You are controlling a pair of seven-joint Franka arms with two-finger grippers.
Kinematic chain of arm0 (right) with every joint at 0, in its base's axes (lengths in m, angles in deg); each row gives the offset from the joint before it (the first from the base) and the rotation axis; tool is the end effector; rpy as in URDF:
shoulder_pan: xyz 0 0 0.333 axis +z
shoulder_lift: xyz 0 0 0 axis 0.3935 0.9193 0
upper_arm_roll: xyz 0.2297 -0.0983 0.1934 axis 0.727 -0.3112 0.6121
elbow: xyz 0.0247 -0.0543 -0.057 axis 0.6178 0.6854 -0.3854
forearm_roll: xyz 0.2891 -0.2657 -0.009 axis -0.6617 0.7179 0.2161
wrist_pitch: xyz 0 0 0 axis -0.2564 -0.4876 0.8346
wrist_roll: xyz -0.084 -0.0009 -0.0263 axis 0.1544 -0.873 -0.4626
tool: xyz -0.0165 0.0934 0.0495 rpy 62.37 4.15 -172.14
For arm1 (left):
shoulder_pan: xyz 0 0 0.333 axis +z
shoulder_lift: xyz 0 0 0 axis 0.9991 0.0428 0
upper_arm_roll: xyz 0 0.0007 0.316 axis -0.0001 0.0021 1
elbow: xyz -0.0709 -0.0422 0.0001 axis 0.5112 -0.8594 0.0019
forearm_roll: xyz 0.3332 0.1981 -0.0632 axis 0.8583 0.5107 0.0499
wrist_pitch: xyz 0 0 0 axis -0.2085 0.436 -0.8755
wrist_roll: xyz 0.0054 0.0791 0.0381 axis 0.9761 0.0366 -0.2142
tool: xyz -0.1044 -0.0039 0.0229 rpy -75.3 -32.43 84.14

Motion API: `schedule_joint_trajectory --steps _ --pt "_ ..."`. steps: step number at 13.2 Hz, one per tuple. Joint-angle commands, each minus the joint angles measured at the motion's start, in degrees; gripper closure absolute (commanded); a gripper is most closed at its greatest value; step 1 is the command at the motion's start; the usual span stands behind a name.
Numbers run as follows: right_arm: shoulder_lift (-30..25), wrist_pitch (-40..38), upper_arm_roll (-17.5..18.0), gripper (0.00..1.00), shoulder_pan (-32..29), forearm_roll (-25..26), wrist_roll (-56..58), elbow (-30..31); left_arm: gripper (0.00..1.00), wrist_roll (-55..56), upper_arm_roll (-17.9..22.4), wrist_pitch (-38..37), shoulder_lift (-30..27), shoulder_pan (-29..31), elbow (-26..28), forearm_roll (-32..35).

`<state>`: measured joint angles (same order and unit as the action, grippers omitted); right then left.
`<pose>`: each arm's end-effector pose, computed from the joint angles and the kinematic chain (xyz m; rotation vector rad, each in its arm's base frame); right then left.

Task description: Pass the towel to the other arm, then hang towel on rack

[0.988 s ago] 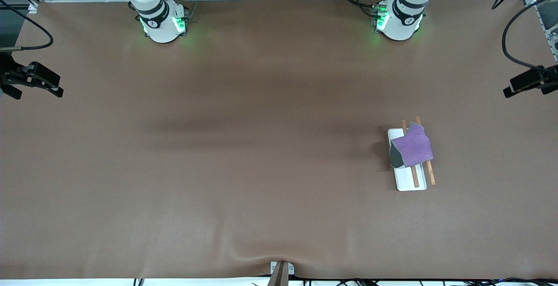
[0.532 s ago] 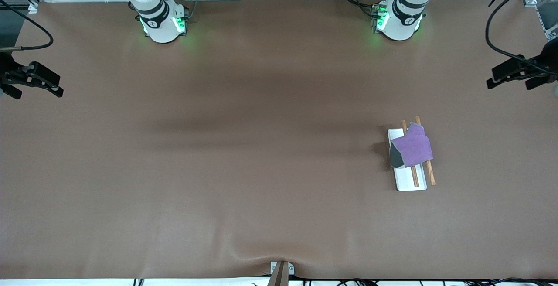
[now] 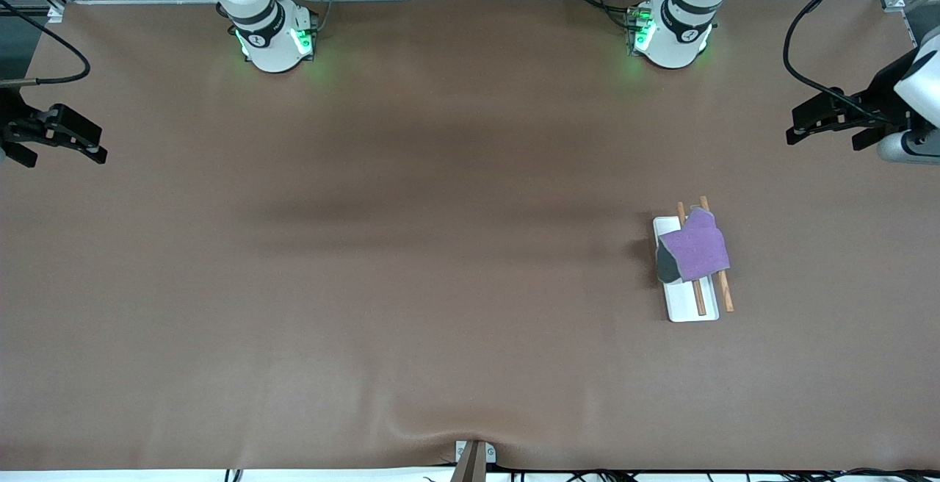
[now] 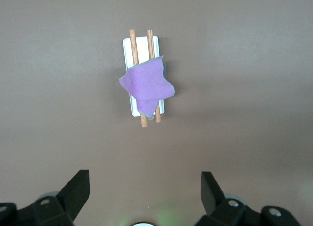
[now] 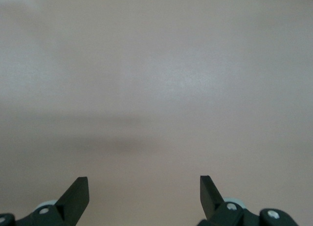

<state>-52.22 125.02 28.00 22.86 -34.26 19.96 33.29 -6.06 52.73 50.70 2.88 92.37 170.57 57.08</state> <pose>0.5568 -0.0167 0.6389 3.1155 0.0937 0.0682 0.5549 -0.0462 0.6409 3.0635 -0.0970 -0.0927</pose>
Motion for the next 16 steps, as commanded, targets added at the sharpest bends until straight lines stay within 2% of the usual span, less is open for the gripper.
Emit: schedule_joint_trajectory --steps 1,4,6,13,16 --pt "-0.22 -0.66 0.37 0.0 -0.3 0.61 -0.09 -0.5 0.0 -0.21 1.25 2.04 -4.16 -1.31 5.27 1.31" --pt "-0.22 -0.66 0.37 0.0 -0.22 0.61 -0.09 -0.5 0.0 -0.21 1.6 1.44 -4.52 -1.66 5.64 1.49" --pt "-0.22 -0.66 0.37 0.0 -0.13 0.61 -0.09 -0.5 0.0 -0.04 1.6 0.56 -5.04 -1.66 5.64 3.93" --pt "-0.22 -0.74 0.37 0.0 -0.39 0.52 -0.09 -0.5 0.0 7.6 1.6 -2.69 -5.57 -2.8 5.2 6.06" --pt "-0.22 -0.74 0.37 0.0 -0.39 0.52 -0.09 -0.5 0.0 7.61 1.6 -2.78 -5.49 -2.72 4.85 5.97"
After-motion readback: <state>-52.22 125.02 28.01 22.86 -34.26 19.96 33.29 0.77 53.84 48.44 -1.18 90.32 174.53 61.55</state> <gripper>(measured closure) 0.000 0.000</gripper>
